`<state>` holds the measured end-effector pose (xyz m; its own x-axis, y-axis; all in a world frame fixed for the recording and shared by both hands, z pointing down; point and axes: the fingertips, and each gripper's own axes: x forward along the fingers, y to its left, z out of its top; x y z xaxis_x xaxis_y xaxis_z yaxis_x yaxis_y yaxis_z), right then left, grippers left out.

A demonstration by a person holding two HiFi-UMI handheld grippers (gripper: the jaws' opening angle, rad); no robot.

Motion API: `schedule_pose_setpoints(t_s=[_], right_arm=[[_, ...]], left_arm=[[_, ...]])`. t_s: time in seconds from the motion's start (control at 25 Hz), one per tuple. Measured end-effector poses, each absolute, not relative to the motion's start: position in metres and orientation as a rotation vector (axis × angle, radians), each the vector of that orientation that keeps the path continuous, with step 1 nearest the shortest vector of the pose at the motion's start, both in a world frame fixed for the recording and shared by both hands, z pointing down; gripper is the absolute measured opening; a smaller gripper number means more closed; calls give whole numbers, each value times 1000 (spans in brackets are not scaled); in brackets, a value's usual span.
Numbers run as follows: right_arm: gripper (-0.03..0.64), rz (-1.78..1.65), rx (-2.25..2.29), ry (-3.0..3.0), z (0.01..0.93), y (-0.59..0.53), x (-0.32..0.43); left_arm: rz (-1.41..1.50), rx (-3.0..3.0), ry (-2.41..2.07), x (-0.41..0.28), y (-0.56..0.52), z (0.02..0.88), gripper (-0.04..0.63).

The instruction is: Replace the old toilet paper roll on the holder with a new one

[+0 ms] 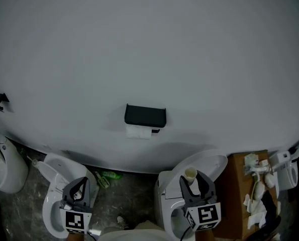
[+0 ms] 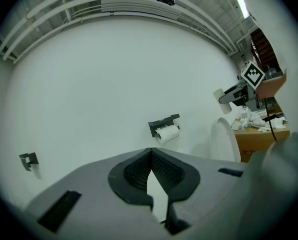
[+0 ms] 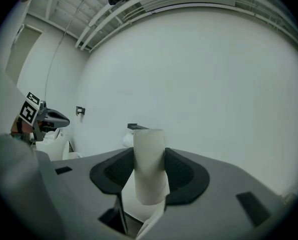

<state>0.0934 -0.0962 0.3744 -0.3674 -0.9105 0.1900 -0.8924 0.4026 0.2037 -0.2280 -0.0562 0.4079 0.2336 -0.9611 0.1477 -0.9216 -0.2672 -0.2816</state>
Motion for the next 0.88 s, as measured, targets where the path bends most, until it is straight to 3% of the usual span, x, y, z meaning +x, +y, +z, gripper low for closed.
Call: schedule_pose_setpoints(t_s=[0.88], right_arm=[[189, -135, 1543, -2424, 368, -102, 96]], left_arm=[[-436, -2367, 1770, -209, -72, 406, 6]])
